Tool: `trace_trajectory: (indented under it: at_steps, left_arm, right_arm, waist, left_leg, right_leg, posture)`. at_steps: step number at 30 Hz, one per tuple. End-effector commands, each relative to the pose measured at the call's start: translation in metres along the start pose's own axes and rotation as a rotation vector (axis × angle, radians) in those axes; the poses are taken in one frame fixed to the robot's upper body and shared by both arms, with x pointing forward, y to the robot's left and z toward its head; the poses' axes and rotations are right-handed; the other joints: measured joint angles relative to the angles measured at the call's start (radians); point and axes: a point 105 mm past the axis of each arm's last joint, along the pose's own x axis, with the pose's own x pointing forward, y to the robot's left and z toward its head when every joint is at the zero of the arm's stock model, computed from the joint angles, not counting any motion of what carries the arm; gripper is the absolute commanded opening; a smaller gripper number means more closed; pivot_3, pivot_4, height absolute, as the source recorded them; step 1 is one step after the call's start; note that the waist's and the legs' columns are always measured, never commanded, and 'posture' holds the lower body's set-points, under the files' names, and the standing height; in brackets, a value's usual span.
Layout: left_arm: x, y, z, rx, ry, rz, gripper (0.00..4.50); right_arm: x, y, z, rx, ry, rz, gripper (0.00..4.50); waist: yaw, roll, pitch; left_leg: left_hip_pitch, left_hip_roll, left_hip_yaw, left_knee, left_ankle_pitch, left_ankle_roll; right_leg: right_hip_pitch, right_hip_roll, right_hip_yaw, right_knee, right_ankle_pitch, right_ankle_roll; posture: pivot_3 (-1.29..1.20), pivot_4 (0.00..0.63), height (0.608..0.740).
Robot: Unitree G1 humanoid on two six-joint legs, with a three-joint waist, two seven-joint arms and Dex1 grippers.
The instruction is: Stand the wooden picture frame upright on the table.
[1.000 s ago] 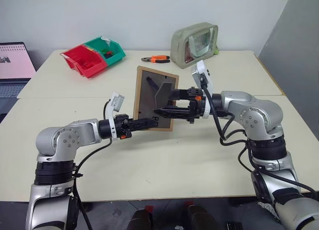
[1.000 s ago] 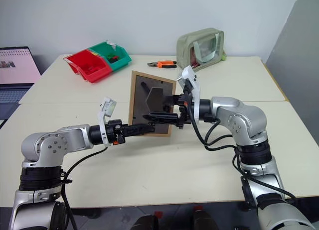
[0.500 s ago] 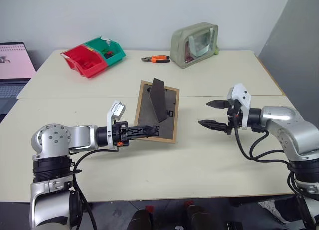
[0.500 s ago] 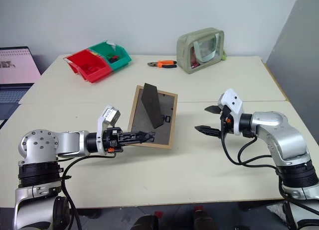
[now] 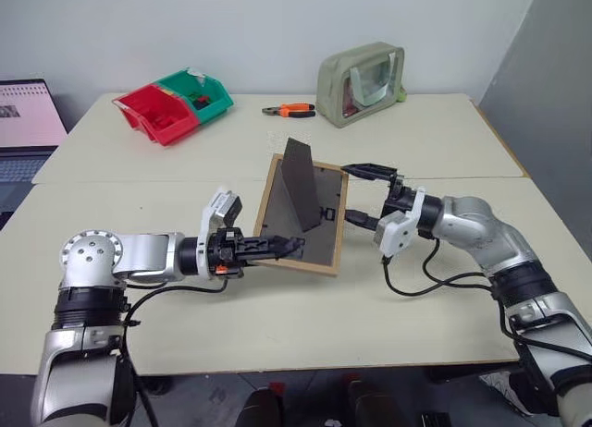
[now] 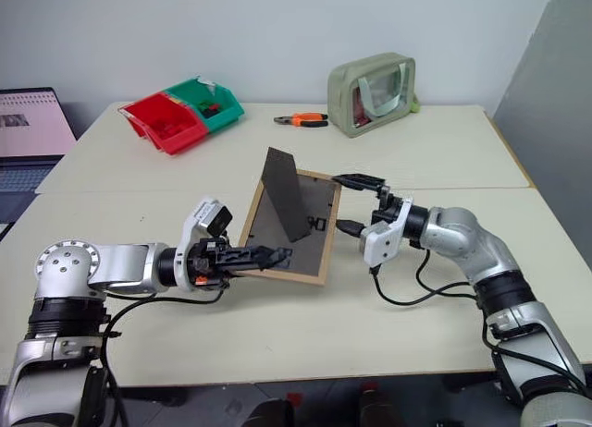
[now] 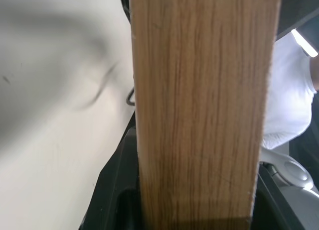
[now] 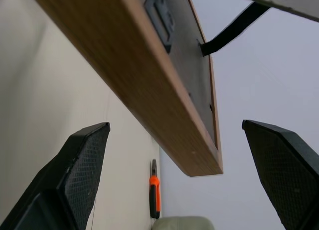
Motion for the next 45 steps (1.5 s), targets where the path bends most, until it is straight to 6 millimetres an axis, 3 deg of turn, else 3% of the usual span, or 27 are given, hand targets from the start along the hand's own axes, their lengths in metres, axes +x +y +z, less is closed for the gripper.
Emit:
trace_trajectory:
  at_steps: [1,4,17,19,22,26,31,32,35,39,42,45]
  left_arm:
    - [0.002,-0.02,0.003,0.063,-0.017,-0.075,1.27]
    - [0.002,-0.02,0.002,0.067,-0.022,-0.075,1.27]
    - [0.004,-0.021,-0.004,0.067,-0.017,-0.094,1.27]
    - [0.003,-0.021,-0.006,0.063,-0.021,-0.111,1.98]
    - [0.001,-0.022,-0.01,0.064,-0.013,-0.118,2.61]
    - [-0.007,-0.023,-0.001,0.096,-0.059,-0.066,3.42]
    - [-0.038,-0.031,0.031,0.167,-0.285,-0.005,4.48]
    - [-0.045,-0.033,0.035,0.185,-0.323,0.018,4.5]
    - [-0.078,-0.047,0.039,0.301,-0.462,0.16,4.5]
    - [-0.086,-0.049,0.027,0.369,-0.491,0.312,4.5]
    - [-0.076,-0.039,0.013,0.511,-0.398,0.522,4.5]
    - [-0.076,-0.022,0.015,0.604,-0.407,0.679,4.5]
  right_arm:
    - [0.008,-0.026,0.007,-0.105,-0.074,-0.102,4.48]
    - [0.011,-0.027,0.012,-0.142,-0.113,-0.103,4.48]
    - [0.015,-0.027,0.018,-0.194,-0.168,-0.123,1.69]
    - [0.014,-0.028,0.018,-0.19,-0.166,-0.127,1.64]
    - [0.014,-0.03,0.016,-0.184,-0.164,-0.14,1.31]
    - [0.012,-0.029,0.009,-0.136,-0.138,-0.156,1.3]
    - [0.006,-0.01,-0.009,-0.002,-0.058,-0.119,1.3]
    - [0.005,-0.006,-0.012,0.023,-0.044,-0.101,1.3]
    - [0.006,-0.004,-0.025,0.178,0.027,-0.125,1.3]
    - [0.015,-0.004,-0.037,0.425,0.076,-0.149,1.29]
    - [0.043,0.002,-0.047,0.92,0.083,-0.149,1.29]
    - [0.07,0.009,-0.038,1.308,-0.002,-0.072,1.29]
  waist:
    - [0.002,0.0,0.0]
    - [0.003,0.0,0.0]
    - [-0.001,0.0,0.0]
    - [-0.002,0.0,0.0]
    - [-0.004,0.0,0.0]
    - [-0.005,0.0,0.0]
    - [-0.006,0.0,0.0]
    - [-0.006,0.0,0.0]
    - [-0.013,0.0,0.0]
    - [-0.029,-0.002,0.001]
    - [-0.025,-0.003,0.001]
    - [-0.018,-0.002,0.002]
  left_leg:
    - [0.0,0.0,0.0,0.0,0.0,0.0]
    - [0.001,-0.001,0.0,0.001,0.0,0.0]
    - [0.002,-0.004,0.0,0.001,0.0,0.0]
    - [0.002,-0.004,0.0,0.001,0.0,0.0]
    - [0.002,-0.005,0.0,0.001,0.0,0.0]
    - [0.002,-0.005,0.0,0.001,0.0,0.001]
    - [0.002,-0.005,0.0,0.002,-0.002,0.004]
    - [0.002,-0.005,0.0,0.002,-0.002,0.004]
    - [0.002,-0.002,0.0,0.001,-0.002,0.004]
    - [0.003,0.003,0.001,0.001,-0.002,0.004]
    - [0.003,0.003,-0.001,0.001,-0.002,0.004]
    - [0.005,0.002,-0.002,0.001,-0.001,0.003]
  right_leg:
    - [0.0,0.0,0.0,0.001,0.0,0.0]
    - [0.0,0.001,0.0,0.002,0.0,0.0]
    - [0.0,0.001,0.0,0.003,0.0,0.0]
    - [0.0,0.001,0.0,0.003,0.0,0.0]
    - [0.0,0.001,0.0,0.003,0.0,0.0]
    - [0.0,0.001,0.0,0.004,0.0,-0.001]
    - [0.0,0.001,0.002,0.005,0.0,-0.001]
    - [0.0,0.001,0.002,0.005,0.0,-0.001]
    - [0.0,0.001,0.002,0.005,-0.001,-0.001]
    - [0.0,0.0,0.004,0.006,-0.001,-0.003]
    - [0.002,0.0,0.002,0.007,-0.001,-0.003]
    - [0.002,0.0,0.002,0.009,-0.001,-0.003]
  posture:
    - [0.0,0.15,0.74]
    - [0.0,0.15,0.74]
    - [0.0,0.15,0.74]
    - [0.0,0.15,0.74]
    - [0.0,0.15,0.74]
    - [0.0,0.15,0.74]
    - [0.0,0.15,0.74]
    - [0.0,0.15,0.74]
    - [0.0,0.15,0.74]
    - [0.0,0.15,0.74]
    - [0.0,0.15,0.74]
    - [0.0,0.15,0.74]
